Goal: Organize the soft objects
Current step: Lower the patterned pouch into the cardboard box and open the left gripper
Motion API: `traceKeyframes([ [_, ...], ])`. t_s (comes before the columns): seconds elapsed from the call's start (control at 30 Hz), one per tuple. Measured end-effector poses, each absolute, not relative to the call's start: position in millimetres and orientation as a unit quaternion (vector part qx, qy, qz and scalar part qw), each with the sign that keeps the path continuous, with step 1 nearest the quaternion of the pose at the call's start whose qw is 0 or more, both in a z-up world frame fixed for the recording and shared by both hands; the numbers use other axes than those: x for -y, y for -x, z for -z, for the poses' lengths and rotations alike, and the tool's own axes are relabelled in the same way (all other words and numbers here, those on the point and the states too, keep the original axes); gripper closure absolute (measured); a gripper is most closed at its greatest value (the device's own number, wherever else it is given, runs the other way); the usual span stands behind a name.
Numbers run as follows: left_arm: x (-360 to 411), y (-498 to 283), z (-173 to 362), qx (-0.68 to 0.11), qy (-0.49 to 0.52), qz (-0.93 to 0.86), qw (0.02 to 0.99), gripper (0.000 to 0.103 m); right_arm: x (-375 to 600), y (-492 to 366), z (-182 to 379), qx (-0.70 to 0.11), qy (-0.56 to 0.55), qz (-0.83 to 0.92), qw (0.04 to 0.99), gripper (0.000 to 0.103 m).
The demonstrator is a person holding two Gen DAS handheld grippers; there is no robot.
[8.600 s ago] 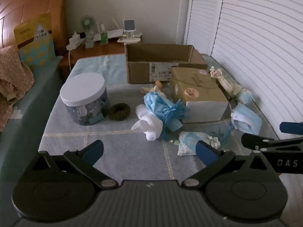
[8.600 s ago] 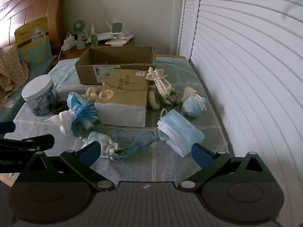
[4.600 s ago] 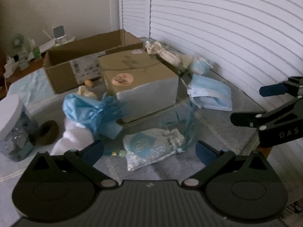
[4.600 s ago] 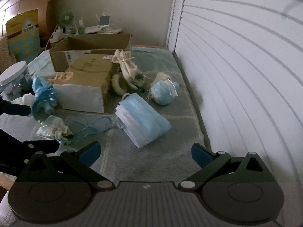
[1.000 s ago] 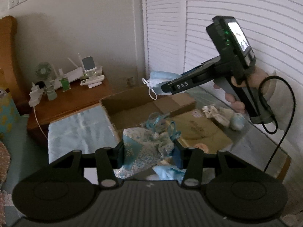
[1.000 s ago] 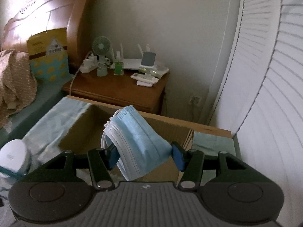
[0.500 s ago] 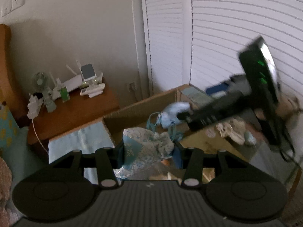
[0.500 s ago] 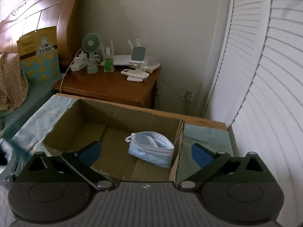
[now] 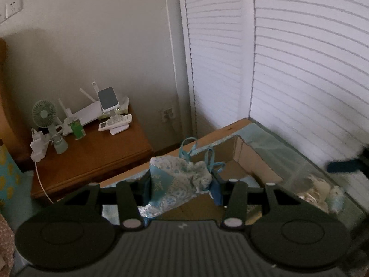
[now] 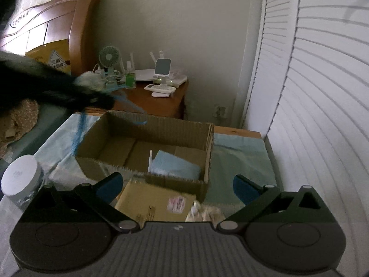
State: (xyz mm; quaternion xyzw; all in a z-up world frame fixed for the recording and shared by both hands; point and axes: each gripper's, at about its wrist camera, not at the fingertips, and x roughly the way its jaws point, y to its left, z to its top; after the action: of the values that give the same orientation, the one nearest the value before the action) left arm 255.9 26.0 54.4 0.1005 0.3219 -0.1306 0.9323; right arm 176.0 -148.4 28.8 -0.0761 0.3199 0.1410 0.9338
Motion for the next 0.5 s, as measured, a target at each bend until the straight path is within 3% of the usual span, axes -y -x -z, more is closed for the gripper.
traceKeyframes([
  [0.17, -24.7, -272.9, -47.8, -0.326, -0.094, 0.124, 0.933, 0.049, 156.0, -153.3, -31.3, -0.318, 0.071, -0.139, 0.935, 0.0],
  [0.27, -25.0, -277.7, -46.5, -0.323, -0.089, 0.118, 0.935, 0.023, 163.1, -145.4, -31.4, -0.318, 0.061, -0.132, 0.937, 0.0],
  [0.3, -25.3, -277.5, -47.0, -0.32, -0.086, 0.116, 0.936, 0.02, 165.3, -142.3, -31.5, -0.319, 0.059, -0.131, 0.937, 0.0],
  [0.5, -24.5, -267.0, -51.7, -0.326, -0.081, 0.115, 0.935, 0.013, 174.4, -129.7, -32.0, -0.321, 0.056, -0.124, 0.937, 0.0],
])
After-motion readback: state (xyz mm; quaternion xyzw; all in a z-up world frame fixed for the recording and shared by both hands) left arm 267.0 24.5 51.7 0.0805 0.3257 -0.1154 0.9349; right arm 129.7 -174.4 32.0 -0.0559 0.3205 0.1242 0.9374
